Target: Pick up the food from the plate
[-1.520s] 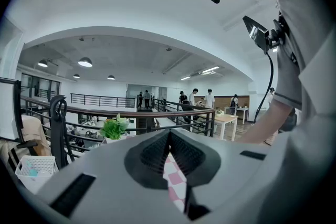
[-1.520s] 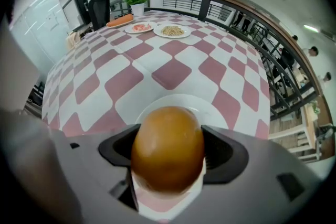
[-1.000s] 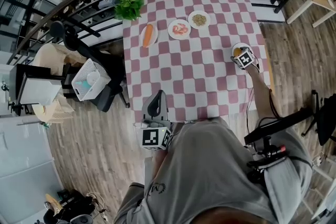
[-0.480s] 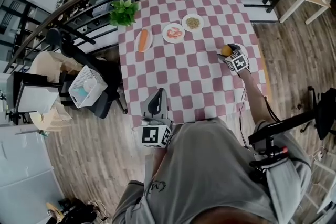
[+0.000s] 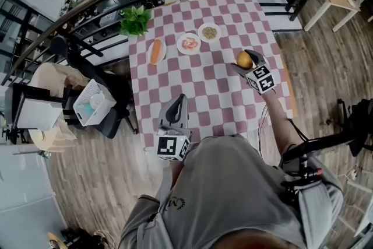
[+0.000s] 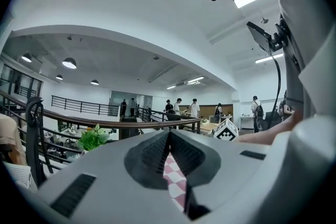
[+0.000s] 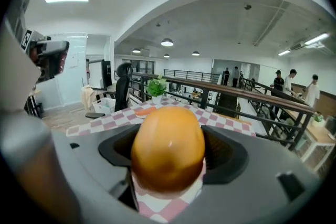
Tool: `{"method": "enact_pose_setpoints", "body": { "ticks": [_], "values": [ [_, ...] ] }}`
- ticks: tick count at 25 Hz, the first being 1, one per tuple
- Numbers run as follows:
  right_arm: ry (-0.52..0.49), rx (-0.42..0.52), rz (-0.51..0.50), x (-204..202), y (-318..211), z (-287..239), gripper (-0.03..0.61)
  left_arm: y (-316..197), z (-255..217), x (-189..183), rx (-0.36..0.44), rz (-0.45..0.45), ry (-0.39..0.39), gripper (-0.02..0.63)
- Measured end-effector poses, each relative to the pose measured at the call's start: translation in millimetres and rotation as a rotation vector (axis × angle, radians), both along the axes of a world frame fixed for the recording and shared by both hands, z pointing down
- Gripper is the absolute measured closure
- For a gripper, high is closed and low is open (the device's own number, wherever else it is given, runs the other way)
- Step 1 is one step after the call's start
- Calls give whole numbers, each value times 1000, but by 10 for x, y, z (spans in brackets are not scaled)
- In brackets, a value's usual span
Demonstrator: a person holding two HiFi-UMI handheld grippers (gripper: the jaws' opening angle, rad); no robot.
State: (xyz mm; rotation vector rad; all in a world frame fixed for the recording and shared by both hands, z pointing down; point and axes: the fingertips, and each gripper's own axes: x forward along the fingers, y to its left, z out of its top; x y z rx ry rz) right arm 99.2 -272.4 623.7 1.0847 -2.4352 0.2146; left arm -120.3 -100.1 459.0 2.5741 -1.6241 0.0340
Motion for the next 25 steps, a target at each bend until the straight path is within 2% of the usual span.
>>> {"method": "enact_pose_setpoints", "body": {
  "ticks": [7,12,17,20,25],
  "values": [
    [-101,139,-48,-335,410,-1067,224,-52,-189,60,60,35,-5,604],
    [-95,241,-65,-518,725,-1625,224,-49,-240,64,77,63,6,604],
    [-192,340,-107,-719,1100,-2214,224,-24,-274,50,85,77,42,603],
    [-209,359,-118,-821,1200,-2327,224,-21,-298,20,93,77,62,604],
    [-215,320,-120,-939,1261,-2243,224,36,-285,-42,99,71,60,604]
  ]
}}
